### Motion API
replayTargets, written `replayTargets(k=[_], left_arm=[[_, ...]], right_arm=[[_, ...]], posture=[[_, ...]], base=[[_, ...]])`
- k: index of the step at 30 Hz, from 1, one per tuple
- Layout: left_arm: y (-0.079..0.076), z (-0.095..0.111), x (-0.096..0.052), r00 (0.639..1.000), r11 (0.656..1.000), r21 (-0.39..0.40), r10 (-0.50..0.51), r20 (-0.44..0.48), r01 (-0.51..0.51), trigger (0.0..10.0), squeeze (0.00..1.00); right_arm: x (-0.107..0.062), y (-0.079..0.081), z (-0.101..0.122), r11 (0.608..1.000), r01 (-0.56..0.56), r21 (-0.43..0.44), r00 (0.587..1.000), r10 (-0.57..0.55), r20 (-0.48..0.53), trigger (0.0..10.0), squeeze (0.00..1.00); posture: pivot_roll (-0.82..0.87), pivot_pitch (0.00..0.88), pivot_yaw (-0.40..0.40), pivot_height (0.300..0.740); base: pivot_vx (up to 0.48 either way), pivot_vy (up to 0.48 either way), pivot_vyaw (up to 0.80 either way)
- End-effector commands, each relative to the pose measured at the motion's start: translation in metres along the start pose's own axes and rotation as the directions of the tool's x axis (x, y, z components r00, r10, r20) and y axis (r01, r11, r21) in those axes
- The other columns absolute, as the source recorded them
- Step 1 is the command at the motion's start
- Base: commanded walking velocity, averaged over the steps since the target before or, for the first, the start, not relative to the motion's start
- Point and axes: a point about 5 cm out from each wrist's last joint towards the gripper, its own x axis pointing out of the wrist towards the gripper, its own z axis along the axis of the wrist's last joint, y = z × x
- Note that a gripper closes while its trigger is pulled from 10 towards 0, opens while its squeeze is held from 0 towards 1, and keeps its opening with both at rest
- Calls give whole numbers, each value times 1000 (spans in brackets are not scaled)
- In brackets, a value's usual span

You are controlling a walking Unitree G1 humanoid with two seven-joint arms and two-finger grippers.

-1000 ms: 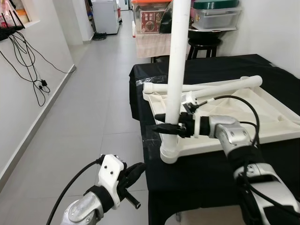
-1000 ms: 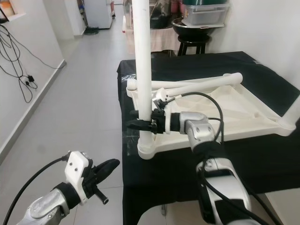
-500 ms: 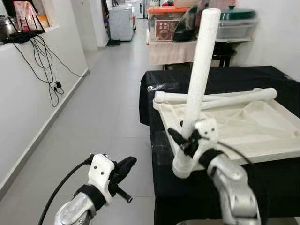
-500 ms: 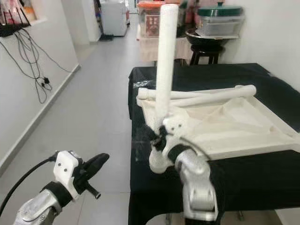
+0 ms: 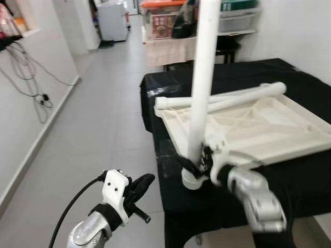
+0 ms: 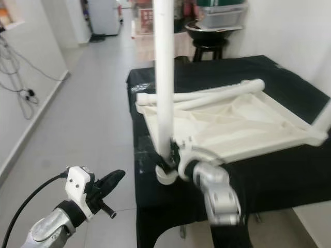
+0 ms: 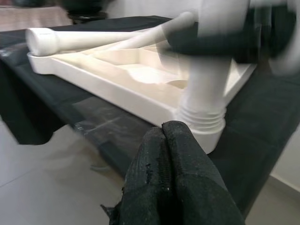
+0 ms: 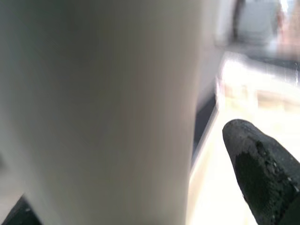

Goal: Building children table

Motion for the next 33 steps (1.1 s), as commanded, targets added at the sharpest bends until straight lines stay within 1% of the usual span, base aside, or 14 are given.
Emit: replayTargets(k=[1, 2, 3, 5, 12, 13, 18, 23, 26, 28, 29, 30, 31, 33], left_arm=[[2, -2, 0, 1000, 1000, -8, 1, -3, -1, 10000, 0], [1, -2, 1, 1000, 1000, -19, -8, 1, 8, 10000, 0], [1, -2, 1, 1000, 1000, -19, -8, 1, 8, 10000, 0], [-1, -3, 2, 1000, 999, -43, -24, 4, 25, 10000, 0], [-2, -3, 3, 999, 996, -71, -54, 3, 54, 10000, 0], [-3, -3, 3, 998, 995, -76, -60, 3, 60, 10000, 0], [-3, 1, 2, 999, 997, -59, -46, 20, 47, 10000, 0], [-3, 3, 2, 999, 997, -67, -40, 31, 42, 10000, 0], [-3, 5, 0, 998, 996, -73, -40, 38, 43, 10000, 0], [-3, 6, 0, 998, 996, -75, -41, 38, 44, 10000, 0], [-2, 7, 0, 998, 996, -77, -42, 40, 45, 10000, 0], [-1, 8, 0, 998, 996, -78, -43, 41, 46, 10000, 0], [-1, 8, 0, 998, 996, -78, -43, 41, 46, 10000, 0], [0, 9, -1, 998, 996, -80, -43, 42, 46, 10000, 0]], right_arm=[[4, 3, 7, 985, -170, -8, 985, 170, 37, 10000, 0], [9, 3, 11, 947, -321, -30, 947, 322, 19, 10000, 0], [9, 3, 11, 947, -321, -30, 947, 322, 19, 10000, 0], [16, 3, 9, 863, -504, -28, 863, 503, -41, 10000, 0], [27, 7, 5, 796, -605, 20, 793, 605, -76, 10000, 0], [30, 8, 5, 787, -617, 23, 784, 616, -73, 0, 0], [35, 6, 7, 780, -624, 50, 779, 626, -35, 0, 0], [25, 0, 11, 822, -570, 18, 822, 570, -3, 0, 0], [8, -2, 7, 907, -421, -16, 907, 421, -14, 0, 0], [6, -3, 6, 922, -387, -18, 922, 387, -16, 0, 0], [9, 4, -4, 995, -99, 25, 994, 100, -36, 0, 0], [7, 7, -10, 990, 127, 54, 990, -124, -66, 0, 0], [7, 7, -10, 990, 127, 54, 990, -124, -66, 0, 0], [1, 8, -17, 930, 360, 75, 930, -351, -111, 0, 0]], posture=[[-64, 0, 41, 740], [-54, 0, 39, 740], [-54, 0, 39, 740], [-50, 0, 35, 740], [-26, 0, 27, 740], [-26, 0, 27, 740], [-25, 0, 30, 740], [-36, 0, 32, 740], [-57, 0, 35, 740], [-57, 0, 35, 740], [-73, 9, 35, 740], [-73, 9, 35, 740], [-73, 9, 35, 740], [-73, 9, 35, 740]], base=[[0, 0, 0], [0, 0, 0], [0, 0, 0], [0, 0, 0], [0, 0, 0], [0, 0, 0], [0, 0, 0], [0, 0, 0], [0, 0, 0], [0, 0, 0], [0, 0, 0], [0, 0, 0], [0, 0, 0], [0, 0, 0]])
